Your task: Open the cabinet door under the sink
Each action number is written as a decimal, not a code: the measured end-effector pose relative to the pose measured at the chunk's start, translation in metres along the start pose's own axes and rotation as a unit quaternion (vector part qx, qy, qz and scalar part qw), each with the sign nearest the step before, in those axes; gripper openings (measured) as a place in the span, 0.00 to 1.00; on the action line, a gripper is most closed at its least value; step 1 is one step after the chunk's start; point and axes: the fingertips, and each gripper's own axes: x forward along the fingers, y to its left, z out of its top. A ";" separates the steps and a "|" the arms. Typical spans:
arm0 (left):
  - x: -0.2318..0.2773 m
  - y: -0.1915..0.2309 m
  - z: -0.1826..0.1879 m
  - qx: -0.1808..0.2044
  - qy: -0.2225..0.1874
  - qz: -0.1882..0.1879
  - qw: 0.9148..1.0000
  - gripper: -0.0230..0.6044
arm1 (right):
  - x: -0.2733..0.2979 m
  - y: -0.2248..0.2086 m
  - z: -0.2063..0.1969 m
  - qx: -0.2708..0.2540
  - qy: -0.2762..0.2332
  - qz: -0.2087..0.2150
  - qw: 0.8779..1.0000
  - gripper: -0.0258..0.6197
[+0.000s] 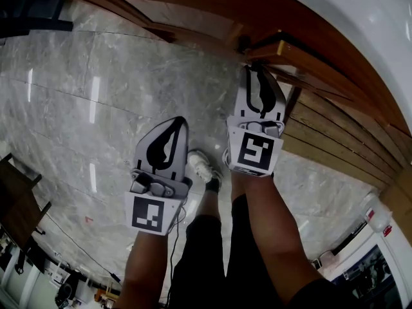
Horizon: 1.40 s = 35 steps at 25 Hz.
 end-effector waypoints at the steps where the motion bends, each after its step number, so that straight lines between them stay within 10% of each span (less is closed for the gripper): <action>1: -0.003 0.000 -0.001 0.000 0.000 0.000 1.000 0.07 | -0.002 0.001 -0.001 0.000 0.001 0.003 1.000 0.18; 19: -0.076 -0.029 -0.019 0.014 -0.007 -0.018 1.000 0.07 | -0.074 0.018 -0.025 -0.015 0.004 0.085 0.996 0.18; 35: -0.102 -0.102 -0.038 -0.002 -0.031 0.039 0.999 0.07 | -0.142 0.014 -0.041 -0.036 -0.021 0.198 0.979 0.18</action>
